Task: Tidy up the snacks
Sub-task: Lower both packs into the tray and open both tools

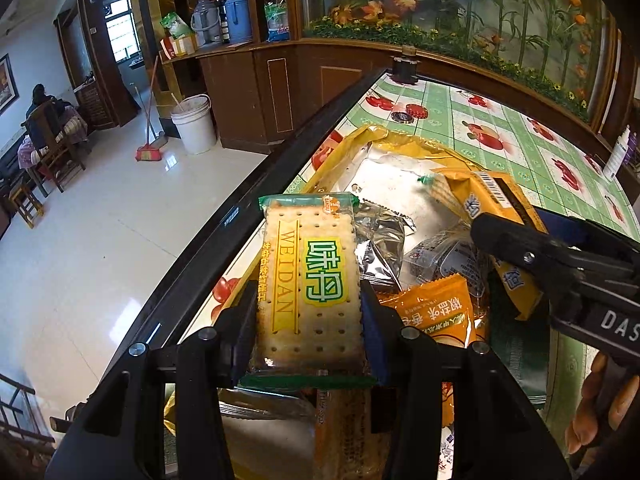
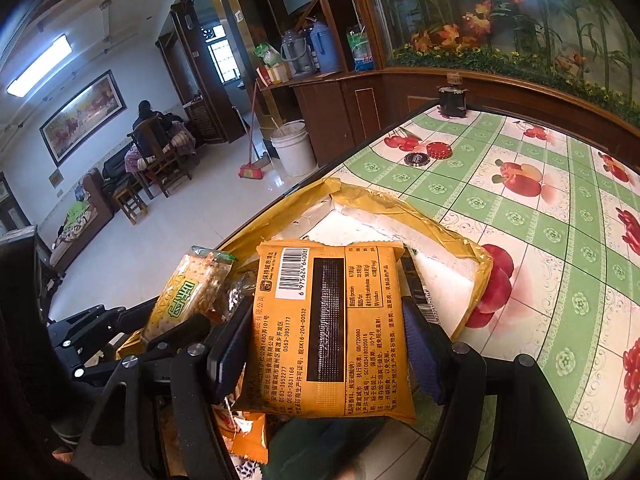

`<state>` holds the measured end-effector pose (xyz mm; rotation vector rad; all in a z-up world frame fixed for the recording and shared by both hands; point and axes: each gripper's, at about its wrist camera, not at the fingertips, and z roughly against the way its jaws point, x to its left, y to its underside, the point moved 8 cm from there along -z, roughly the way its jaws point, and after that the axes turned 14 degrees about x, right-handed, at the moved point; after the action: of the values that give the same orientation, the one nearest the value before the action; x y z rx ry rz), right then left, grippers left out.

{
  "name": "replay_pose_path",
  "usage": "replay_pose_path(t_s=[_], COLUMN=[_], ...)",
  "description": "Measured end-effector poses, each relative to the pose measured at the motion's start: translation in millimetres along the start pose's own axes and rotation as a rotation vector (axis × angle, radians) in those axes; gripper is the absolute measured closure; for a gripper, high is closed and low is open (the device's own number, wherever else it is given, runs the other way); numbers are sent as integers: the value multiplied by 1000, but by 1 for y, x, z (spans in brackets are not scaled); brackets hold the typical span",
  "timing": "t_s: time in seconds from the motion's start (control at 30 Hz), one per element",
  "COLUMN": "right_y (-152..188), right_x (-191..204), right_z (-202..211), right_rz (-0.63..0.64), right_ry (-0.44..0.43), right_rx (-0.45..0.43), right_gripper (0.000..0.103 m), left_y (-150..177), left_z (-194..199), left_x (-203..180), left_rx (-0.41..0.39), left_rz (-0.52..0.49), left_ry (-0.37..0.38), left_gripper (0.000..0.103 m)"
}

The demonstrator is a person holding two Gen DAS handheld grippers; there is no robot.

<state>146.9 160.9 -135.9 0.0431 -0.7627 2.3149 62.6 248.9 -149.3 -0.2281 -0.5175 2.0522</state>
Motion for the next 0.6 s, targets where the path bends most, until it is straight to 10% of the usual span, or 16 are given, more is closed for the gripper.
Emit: replay_pose_path(t_s=[0.43,0.6], right_y=[-6,-3], right_x=[-7,-11], right_z=[-7,13], right_rz=[-9,-28], right_ry=[17,27], right_rx=[16,-23], right_gripper=[26,17], left_y=[1,4], left_z=[1,10], left_x=[-4,-2], left_rx=[-8,-34], left_rz=[-2,17], left_ry=[-12,-17], left_gripper=[57,28])
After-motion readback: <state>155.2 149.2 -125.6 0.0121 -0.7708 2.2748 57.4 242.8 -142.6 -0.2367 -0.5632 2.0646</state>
